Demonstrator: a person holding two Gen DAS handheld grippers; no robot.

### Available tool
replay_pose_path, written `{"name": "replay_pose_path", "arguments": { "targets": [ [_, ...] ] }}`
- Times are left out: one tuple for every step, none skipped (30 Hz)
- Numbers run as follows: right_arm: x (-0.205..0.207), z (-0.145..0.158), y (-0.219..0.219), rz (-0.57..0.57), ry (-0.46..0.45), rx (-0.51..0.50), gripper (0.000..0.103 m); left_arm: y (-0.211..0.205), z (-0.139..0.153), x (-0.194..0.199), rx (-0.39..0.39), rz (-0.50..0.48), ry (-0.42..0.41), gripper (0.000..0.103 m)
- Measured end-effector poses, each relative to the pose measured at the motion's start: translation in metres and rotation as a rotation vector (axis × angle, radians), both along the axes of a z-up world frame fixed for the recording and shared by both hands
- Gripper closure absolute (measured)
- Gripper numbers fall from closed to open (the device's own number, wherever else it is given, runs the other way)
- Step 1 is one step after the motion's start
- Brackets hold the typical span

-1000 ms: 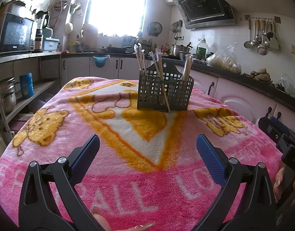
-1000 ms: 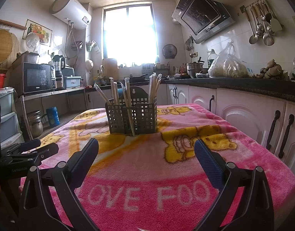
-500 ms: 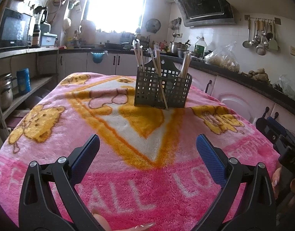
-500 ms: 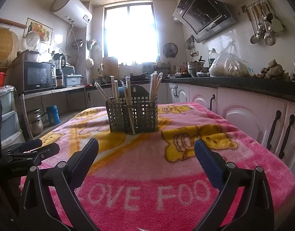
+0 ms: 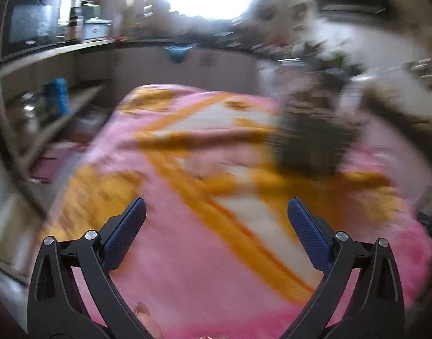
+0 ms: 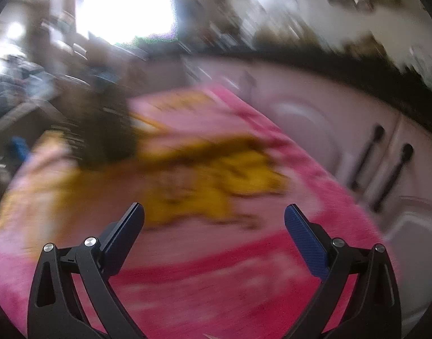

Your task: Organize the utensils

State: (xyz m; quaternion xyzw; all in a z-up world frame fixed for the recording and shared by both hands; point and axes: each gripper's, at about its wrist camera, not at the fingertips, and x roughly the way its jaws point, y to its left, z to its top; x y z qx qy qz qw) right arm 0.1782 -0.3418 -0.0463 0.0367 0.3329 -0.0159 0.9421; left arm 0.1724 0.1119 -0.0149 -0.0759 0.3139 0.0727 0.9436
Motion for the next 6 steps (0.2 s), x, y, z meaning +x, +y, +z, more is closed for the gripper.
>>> {"name": "replay_pose_path", "arguments": {
  "targets": [
    [0.025,-0.009,-0.018,-0.03,0.076,0.018,0.006,0.014,-0.003,0.023,0.013,0.029,0.03,0.011],
    [0.038,-0.015,-0.029,-0.057,0.117,0.025,0.006,0.028,-0.006,0.043,0.026,0.06,0.057,0.011],
    [0.057,-0.023,-0.042,-0.115,0.175,0.018,0.006,0.045,-0.013,0.071,0.045,0.104,0.088,0.011],
    [0.07,-0.029,-0.051,-0.142,0.209,0.013,0.006,0.057,-0.021,0.092,0.064,0.137,0.117,0.011],
    [0.086,-0.036,-0.063,-0.159,0.223,0.02,0.006,0.069,-0.03,0.113,0.077,0.169,0.147,0.011],
    [0.095,-0.042,-0.069,-0.193,0.237,0.001,0.006,0.079,-0.038,0.127,0.078,0.185,0.167,0.011]
  ]
}}
